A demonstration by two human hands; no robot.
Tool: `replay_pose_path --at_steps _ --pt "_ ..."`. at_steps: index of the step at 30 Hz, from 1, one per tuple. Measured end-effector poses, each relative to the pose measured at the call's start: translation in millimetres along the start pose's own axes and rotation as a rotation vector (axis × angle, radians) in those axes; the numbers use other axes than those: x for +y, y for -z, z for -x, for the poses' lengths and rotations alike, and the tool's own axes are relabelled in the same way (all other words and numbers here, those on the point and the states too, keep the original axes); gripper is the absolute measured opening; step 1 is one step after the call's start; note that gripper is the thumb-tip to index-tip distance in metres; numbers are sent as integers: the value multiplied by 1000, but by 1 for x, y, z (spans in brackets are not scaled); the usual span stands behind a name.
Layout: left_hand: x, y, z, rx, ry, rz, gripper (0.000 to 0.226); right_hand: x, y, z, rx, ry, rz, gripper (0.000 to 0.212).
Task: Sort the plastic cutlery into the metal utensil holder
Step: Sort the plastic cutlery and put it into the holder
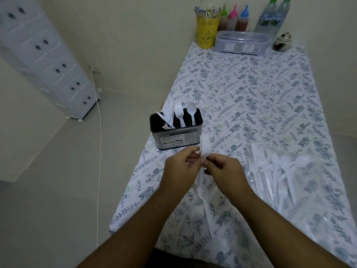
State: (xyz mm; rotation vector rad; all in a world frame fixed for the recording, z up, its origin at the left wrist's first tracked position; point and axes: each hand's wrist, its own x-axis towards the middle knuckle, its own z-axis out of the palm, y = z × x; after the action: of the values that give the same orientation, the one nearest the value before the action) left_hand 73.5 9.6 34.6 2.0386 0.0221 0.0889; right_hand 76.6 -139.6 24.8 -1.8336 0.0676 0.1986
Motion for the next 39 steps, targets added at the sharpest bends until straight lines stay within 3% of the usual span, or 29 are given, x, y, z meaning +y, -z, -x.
replay_pose_path --at_steps 8,16,19,21,23,27,29,32,36,39 --pt "57 65 -117 92 -105 64 22 -106 -7 -105 115 303 49 17" --pt "16 58 -140 136 -7 7 18 -79 -38 -143 110 238 120 13" --pt "2 55 -145 91 35 -250 8 -65 -42 -143 70 182 272 14" --pt "3 55 -146 45 50 -499 18 -63 -40 -139 36 153 368 17" --pt "9 58 -145 38 52 -598 13 -64 -35 -134 56 153 436 20" --pt "18 63 -126 159 -53 -521 29 -58 -21 -106 125 149 389 20" --pt "22 58 -97 206 -175 -388 18 -41 -13 -81 130 87 378 19" --pt "6 32 -38 28 -34 -320 8 4 -5 -36 31 -123 474 22" --pt "-45 -8 32 -485 412 -495 20 59 -11 18 -221 -346 636 34" --pt "-67 -31 69 -583 423 -563 37 78 -15 34 -273 -379 651 34"
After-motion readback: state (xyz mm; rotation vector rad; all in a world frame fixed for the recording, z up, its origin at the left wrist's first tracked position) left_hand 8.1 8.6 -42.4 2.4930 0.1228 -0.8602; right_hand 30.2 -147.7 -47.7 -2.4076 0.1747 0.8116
